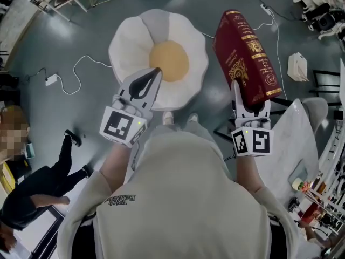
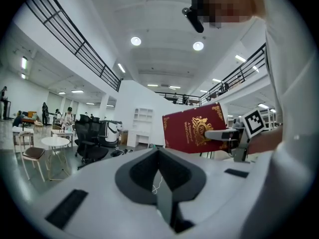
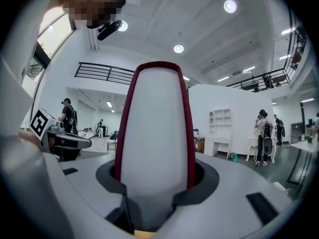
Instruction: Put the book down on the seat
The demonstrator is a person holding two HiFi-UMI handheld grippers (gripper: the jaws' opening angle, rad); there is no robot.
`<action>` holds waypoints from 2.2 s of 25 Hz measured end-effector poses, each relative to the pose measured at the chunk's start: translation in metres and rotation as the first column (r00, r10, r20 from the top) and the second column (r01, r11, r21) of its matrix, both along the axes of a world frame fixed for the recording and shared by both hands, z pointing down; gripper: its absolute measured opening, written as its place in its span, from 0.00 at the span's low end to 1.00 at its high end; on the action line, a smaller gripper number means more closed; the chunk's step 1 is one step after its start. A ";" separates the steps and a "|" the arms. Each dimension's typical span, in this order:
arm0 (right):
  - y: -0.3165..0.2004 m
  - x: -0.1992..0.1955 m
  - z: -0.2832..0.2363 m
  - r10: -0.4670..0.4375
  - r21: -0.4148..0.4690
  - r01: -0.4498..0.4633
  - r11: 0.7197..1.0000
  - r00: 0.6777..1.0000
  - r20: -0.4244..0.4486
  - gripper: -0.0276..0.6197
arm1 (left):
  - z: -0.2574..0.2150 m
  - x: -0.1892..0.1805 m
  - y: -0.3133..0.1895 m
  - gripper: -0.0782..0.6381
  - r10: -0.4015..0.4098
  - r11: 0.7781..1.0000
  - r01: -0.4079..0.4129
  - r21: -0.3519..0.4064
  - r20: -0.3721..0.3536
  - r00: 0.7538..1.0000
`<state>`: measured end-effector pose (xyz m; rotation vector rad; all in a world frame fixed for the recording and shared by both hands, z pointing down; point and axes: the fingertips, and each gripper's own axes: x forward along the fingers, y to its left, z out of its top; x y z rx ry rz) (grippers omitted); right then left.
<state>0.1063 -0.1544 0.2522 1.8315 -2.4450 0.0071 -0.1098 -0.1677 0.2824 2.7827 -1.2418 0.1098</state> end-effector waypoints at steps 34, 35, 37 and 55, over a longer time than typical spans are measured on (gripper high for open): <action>-0.150 0.052 0.237 -0.078 -0.246 0.073 0.966 0.997 -0.009 0.40 | 0.181 0.103 -0.115 0.12 -0.011 1.000 0.010 -0.030 -0.037 0.999; -0.158 0.050 0.255 -0.082 -0.253 0.077 0.964 0.997 -0.008 0.40 | 0.196 0.104 -0.122 0.12 -0.014 0.999 0.012 -0.034 -0.037 0.999; -0.174 0.049 0.292 -0.092 -0.271 0.086 0.959 0.996 -0.010 0.40 | 0.228 0.109 -0.135 0.12 -0.009 0.999 0.007 -0.041 -0.038 0.999; -0.232 0.053 0.630 -0.116 -0.387 0.027 0.922 0.971 -0.210 0.40 | 0.546 0.126 -0.181 0.12 -0.042 0.975 0.047 -0.216 0.028 0.999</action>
